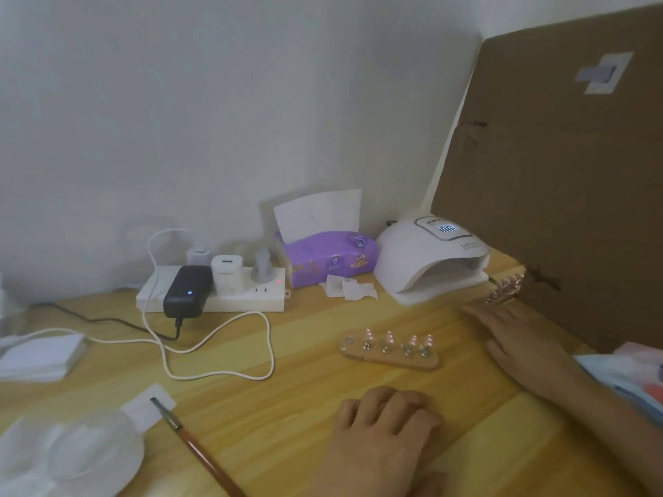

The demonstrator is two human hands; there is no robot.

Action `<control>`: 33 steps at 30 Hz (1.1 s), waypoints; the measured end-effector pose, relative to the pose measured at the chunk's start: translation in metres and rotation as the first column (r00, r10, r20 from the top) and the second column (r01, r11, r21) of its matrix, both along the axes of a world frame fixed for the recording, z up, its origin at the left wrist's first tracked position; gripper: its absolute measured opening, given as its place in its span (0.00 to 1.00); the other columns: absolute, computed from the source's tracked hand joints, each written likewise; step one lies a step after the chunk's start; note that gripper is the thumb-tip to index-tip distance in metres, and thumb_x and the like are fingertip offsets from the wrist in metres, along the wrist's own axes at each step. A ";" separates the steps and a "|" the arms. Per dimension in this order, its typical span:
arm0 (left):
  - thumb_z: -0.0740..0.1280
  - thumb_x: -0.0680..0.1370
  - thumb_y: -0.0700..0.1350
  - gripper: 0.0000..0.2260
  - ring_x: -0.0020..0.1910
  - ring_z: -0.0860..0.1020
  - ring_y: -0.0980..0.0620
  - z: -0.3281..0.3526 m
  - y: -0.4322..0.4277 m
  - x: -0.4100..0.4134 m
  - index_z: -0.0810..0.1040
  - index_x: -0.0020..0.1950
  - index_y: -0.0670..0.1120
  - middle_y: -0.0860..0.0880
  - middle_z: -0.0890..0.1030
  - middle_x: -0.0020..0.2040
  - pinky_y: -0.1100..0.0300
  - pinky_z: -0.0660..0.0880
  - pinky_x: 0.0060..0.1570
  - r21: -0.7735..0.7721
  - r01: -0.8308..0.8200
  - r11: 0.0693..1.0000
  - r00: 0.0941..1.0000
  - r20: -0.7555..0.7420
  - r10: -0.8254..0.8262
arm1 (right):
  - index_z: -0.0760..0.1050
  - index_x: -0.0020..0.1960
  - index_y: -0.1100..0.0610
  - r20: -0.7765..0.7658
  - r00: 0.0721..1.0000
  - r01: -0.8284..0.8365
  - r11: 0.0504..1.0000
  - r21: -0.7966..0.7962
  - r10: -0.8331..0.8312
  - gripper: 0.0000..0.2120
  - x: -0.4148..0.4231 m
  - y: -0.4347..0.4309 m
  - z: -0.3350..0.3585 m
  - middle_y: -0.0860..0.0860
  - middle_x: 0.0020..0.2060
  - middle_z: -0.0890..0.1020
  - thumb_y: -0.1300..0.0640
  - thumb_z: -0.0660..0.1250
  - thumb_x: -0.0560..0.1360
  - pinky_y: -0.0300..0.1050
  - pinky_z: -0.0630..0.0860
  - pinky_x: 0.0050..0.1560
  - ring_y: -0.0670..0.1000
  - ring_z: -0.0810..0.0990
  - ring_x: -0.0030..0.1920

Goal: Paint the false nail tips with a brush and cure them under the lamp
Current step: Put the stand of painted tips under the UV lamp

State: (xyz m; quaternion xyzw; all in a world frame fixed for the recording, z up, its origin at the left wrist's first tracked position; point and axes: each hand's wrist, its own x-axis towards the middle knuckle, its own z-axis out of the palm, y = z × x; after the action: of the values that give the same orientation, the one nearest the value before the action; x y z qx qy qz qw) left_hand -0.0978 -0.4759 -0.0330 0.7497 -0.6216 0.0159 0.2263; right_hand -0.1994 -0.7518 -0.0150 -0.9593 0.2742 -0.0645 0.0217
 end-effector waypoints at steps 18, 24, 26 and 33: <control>0.68 0.56 0.75 0.24 0.48 0.80 0.66 -0.003 -0.001 0.007 0.81 0.47 0.68 0.70 0.79 0.53 0.74 0.72 0.41 -0.074 -0.013 0.997 0.997 0.079 0.018 | 0.77 0.54 0.44 0.319 0.942 -0.241 0.868 0.434 0.101 0.20 0.020 0.062 0.007 0.44 0.51 0.77 0.59 0.79 0.68 0.37 0.73 0.53 0.46 0.76 0.49; 0.60 0.63 0.72 0.20 0.48 0.80 0.65 -0.004 -0.002 0.004 0.81 0.47 0.68 0.70 0.79 0.54 0.74 0.72 0.41 -0.074 -0.010 0.997 0.998 0.059 0.015 | 0.79 0.52 0.42 0.373 0.922 -0.274 0.856 0.439 0.103 0.20 0.030 0.062 0.003 0.43 0.48 0.76 0.56 0.81 0.65 0.31 0.71 0.49 0.39 0.75 0.48; 0.58 0.63 0.71 0.20 0.48 0.80 0.65 -0.003 -0.003 0.002 0.81 0.48 0.67 0.70 0.79 0.54 0.71 0.69 0.44 -0.052 0.000 0.999 0.999 0.043 0.002 | 0.79 0.50 0.41 0.379 0.918 -0.284 0.862 0.419 0.119 0.19 0.032 0.060 0.003 0.42 0.48 0.77 0.57 0.81 0.65 0.31 0.72 0.49 0.41 0.77 0.48; 0.56 0.64 0.70 0.21 0.50 0.79 0.66 -0.001 -0.002 0.002 0.81 0.49 0.66 0.71 0.78 0.54 0.69 0.64 0.48 -0.004 0.000 1.000 1.000 -0.005 0.000 | 0.75 0.51 0.40 0.212 0.970 -0.163 0.965 0.204 0.119 0.20 0.012 0.020 0.020 0.39 0.48 0.75 0.57 0.78 0.68 0.29 0.72 0.46 0.39 0.78 0.45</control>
State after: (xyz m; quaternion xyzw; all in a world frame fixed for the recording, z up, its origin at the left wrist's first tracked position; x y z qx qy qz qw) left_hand -0.0958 -0.4779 -0.0335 0.7494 -0.6209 0.0156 0.2293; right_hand -0.1869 -0.7323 0.0045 -0.9569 0.2067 -0.1272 0.1594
